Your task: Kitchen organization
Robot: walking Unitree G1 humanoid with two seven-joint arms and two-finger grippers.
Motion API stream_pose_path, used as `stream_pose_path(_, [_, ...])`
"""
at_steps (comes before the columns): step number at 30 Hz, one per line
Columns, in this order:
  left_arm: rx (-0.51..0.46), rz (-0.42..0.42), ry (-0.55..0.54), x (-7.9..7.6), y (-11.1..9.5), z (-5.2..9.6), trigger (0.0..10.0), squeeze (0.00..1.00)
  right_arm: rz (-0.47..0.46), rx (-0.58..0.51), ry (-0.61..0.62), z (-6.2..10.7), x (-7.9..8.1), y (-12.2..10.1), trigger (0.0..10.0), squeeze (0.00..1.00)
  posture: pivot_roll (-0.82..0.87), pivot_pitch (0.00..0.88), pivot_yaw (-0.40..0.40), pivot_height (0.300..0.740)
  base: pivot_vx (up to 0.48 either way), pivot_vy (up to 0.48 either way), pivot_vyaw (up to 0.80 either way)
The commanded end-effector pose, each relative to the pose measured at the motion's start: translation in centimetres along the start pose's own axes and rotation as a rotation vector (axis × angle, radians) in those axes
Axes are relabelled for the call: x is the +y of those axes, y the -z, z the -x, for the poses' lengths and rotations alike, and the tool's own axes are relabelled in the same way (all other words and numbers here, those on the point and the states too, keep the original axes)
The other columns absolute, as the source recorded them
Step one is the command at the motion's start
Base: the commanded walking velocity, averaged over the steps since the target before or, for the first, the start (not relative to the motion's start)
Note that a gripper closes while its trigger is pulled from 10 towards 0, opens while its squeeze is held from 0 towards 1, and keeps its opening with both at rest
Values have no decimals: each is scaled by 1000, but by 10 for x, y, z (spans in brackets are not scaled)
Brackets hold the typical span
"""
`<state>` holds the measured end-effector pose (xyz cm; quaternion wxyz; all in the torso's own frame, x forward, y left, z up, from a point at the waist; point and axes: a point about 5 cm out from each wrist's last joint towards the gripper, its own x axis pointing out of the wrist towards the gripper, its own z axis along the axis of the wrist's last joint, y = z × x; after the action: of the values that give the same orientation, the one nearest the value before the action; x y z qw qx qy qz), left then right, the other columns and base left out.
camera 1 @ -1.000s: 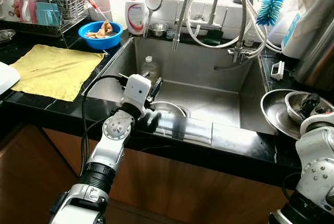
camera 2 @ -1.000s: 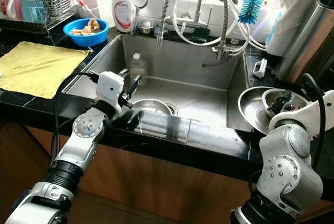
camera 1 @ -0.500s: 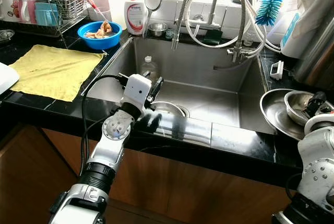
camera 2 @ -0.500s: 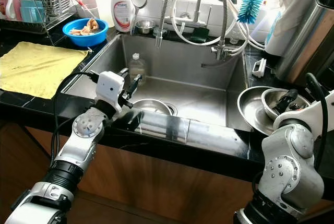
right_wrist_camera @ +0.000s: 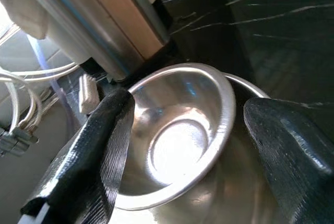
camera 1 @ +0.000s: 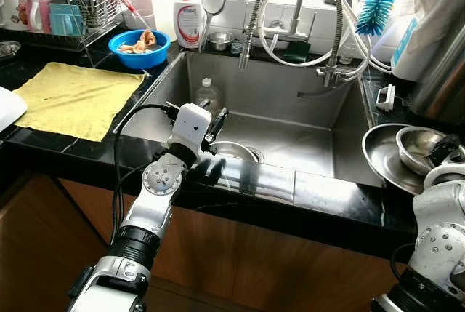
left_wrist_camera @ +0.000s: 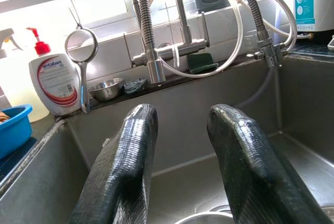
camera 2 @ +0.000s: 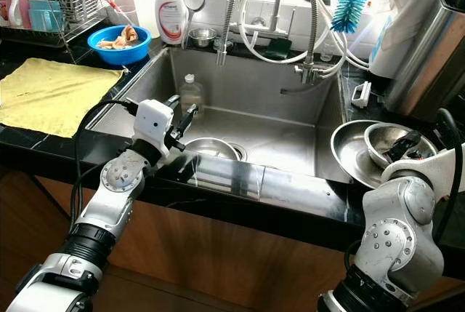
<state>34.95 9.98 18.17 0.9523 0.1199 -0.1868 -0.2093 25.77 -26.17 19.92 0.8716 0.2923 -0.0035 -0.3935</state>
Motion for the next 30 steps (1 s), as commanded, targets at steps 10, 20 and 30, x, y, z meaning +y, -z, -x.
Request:
stream_pose_path(10, [-8,-23,20,-2,-3,-4,10000,0,-53,39,14,-2,1,7,10000,0,55,0,-44,740,0,0,0])
stream_pose_path(20, [-9,-22,29,-5,-3,-5,10000,0,-57,47,25,-2,-1,8,10000,0,47,0,-42,740,0,0,0])
stream_pose_path(30, [-12,-31,33,-6,-4,-5,10000,0,2,63,40,-9,-4,10,10000,0,49,0,-46,740,0,0,0])
